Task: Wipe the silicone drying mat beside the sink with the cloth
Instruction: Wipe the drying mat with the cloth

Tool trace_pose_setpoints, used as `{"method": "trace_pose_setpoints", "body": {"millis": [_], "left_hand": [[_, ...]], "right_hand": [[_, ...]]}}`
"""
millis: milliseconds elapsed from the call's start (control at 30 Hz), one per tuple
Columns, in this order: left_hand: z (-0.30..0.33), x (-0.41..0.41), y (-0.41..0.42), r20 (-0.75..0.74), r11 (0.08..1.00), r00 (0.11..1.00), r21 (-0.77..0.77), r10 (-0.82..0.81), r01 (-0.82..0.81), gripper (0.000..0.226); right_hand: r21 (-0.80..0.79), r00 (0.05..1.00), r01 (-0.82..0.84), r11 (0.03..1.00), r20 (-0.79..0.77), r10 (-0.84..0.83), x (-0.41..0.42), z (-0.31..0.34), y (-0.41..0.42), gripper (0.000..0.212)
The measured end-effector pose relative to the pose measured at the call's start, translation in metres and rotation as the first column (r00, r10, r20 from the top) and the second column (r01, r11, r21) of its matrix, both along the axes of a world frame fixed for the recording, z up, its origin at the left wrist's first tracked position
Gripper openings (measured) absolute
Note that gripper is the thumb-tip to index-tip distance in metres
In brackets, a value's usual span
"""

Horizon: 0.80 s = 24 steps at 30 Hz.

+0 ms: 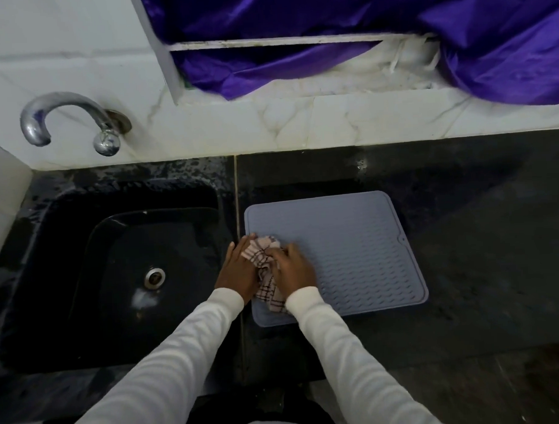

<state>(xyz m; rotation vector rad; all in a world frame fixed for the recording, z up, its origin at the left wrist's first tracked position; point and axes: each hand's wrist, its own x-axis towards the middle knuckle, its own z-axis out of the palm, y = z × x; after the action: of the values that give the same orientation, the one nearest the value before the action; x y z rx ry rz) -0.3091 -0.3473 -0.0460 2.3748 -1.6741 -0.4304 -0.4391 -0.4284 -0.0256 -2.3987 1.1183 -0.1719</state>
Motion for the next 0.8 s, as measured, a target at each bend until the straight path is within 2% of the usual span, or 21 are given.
{"method": "trace_pose_setpoints", "body": {"millis": [67, 167, 267, 367, 400, 433, 500, 567, 667, 800], "left_hand": [[-0.004, 0.002, -0.006, 0.064, 0.997, 0.998, 0.079, -0.003, -0.002, 0.066], [-0.014, 0.006, -0.003, 0.136, 0.993, 0.991, 0.115, -0.018, 0.002, 0.069], [-0.017, 0.008, 0.001, 0.152, 0.995, 0.987, 0.09, -0.043, 0.03, 0.06], [-0.018, 0.009, 0.001, 0.135, 0.998, 0.991, 0.056, -0.022, 0.015, 0.062], [-0.019, 0.009, 0.001, 0.131, 0.998, 0.991, 0.055, -0.022, 0.015, 0.062], [-0.019, 0.008, 0.002, 0.128, 0.999, 0.992, 0.052, -0.02, 0.014, 0.062], [-0.017, 0.008, 0.001, 0.124, 0.998, 0.992, 0.065, -0.019, 0.011, 0.062], [-0.017, 0.009, 0.001, 0.126, 0.997, 0.992, 0.072, -0.016, 0.007, 0.061], [-0.02, 0.01, 0.001, 0.124, 0.998, 0.992, 0.069, -0.02, 0.012, 0.061], [-0.025, 0.01, 0.001, 0.117, 0.999, 0.993, 0.045, -0.01, 0.005, 0.061]], "right_hand": [[-0.056, 0.994, -0.037, 0.998, -0.104, 0.031, 0.002, -0.015, 0.003, 0.035], [-0.105, 0.99, -0.113, 0.988, -0.099, 0.102, -0.013, -0.015, -0.007, 0.043], [-0.204, 0.987, -0.138, 0.969, -0.108, 0.118, -0.049, -0.011, -0.04, 0.045], [-0.112, 0.993, 0.007, 0.994, -0.112, -0.02, -0.095, 0.006, -0.071, 0.028], [-0.138, 0.994, 0.046, 0.989, -0.093, -0.059, -0.109, 0.007, -0.083, 0.028], [-0.254, 0.989, 0.053, 0.966, -0.124, -0.087, -0.124, 0.007, -0.096, 0.031], [-0.344, 0.962, 0.098, 0.934, -0.208, -0.178, -0.157, 0.007, -0.125, 0.036], [-0.366, 0.925, 0.15, 0.919, -0.276, -0.261, -0.188, 0.002, -0.149, 0.033], [-0.357, 0.9, 0.216, 0.909, -0.289, -0.327, -0.218, -0.002, -0.17, 0.035], [-0.267, 0.877, 0.358, 0.895, -0.235, -0.42, -0.213, 0.0, -0.166, 0.036]]}}
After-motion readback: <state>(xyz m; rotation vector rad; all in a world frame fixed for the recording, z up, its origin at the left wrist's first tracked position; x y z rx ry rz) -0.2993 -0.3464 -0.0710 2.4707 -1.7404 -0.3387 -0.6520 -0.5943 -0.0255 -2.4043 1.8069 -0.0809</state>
